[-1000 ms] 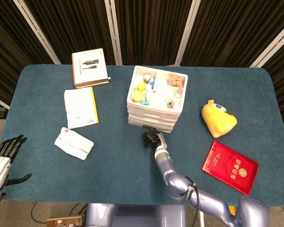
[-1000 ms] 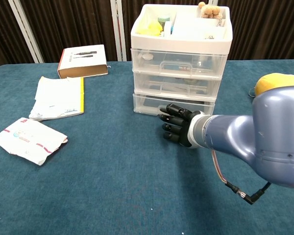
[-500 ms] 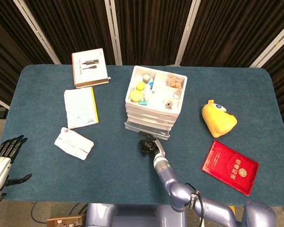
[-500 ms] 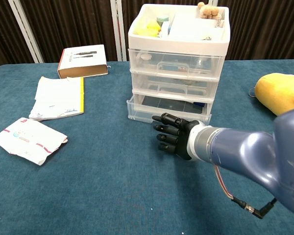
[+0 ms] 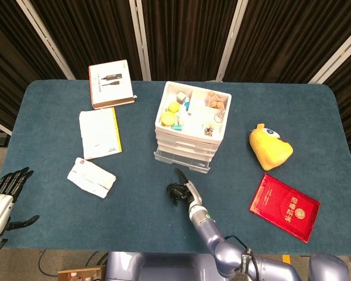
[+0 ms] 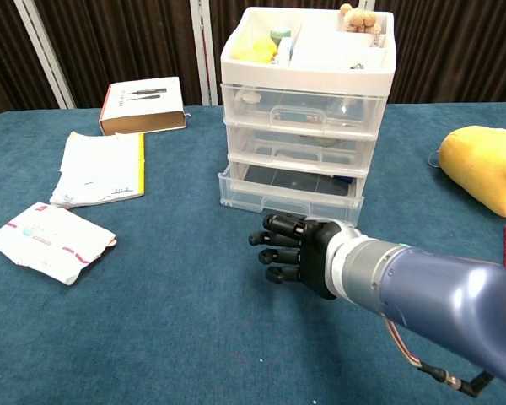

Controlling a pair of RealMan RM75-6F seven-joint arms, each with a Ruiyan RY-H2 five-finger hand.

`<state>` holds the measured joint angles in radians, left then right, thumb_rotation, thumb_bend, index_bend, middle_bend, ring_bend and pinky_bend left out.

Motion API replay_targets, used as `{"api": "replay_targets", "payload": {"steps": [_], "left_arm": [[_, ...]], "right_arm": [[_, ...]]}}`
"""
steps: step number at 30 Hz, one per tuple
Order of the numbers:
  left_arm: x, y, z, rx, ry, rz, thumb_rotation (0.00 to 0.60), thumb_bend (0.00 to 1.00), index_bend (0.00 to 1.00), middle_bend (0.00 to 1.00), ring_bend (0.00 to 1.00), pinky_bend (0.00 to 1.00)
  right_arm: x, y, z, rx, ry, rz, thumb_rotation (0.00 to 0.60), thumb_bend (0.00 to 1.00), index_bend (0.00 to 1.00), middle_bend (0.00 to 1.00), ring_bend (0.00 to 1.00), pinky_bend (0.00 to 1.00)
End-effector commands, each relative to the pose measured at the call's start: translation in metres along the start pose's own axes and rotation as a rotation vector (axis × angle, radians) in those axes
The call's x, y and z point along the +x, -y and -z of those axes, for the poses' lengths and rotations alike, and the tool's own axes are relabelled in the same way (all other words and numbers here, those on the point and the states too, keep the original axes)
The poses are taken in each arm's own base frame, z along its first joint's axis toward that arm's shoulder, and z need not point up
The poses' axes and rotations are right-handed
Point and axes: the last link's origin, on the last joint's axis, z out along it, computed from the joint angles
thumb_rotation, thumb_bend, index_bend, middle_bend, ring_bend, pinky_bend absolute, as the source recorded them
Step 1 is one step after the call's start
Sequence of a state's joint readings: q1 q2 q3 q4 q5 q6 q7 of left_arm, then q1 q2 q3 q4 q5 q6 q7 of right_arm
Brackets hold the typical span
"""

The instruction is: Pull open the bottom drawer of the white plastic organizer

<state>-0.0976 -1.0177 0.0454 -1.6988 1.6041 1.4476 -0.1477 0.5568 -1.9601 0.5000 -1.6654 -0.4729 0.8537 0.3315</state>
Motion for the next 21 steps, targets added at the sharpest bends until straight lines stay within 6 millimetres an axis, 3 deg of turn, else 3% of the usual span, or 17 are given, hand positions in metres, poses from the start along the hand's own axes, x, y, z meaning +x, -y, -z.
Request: {"api": "replay_targets", "payload": {"steps": [1,7,13,21], "left_arm": [[0.0,0.0,0.0,0.001,-0.002,0.0,0.6,0.01,0.0,0.0,0.0,0.0],[0.001,0.0,0.0,0.003,-0.003,0.002,0.6,0.01,0.0,0.0,0.0,0.0],[0.0,0.0,0.0,0.008,0.004,0.011,0.6,0.01,0.0,0.0,0.0,0.0],[0.0,-0.001,0.0,0.007,0.008,0.007,0.6,0.01,0.0,0.0,0.0,0.0]], "right_arm": [[-0.004,0.004,0.019,0.071,0.027,0.119,0.6,0.8,0.0,0.7,0.74,0.83],[0.001,0.022,0.025,0.119,0.019,0.245,0.6,0.8,0.0,0.7,0.74,0.83],[0.022,0.039,0.018,0.097,-0.054,0.404,0.6,0.8,0.0,0.7,0.74,0.83],[0.048,0.045,0.007,0.039,-0.147,0.526,0.6,0.8,0.03,0.7,0.74,0.83]]}}
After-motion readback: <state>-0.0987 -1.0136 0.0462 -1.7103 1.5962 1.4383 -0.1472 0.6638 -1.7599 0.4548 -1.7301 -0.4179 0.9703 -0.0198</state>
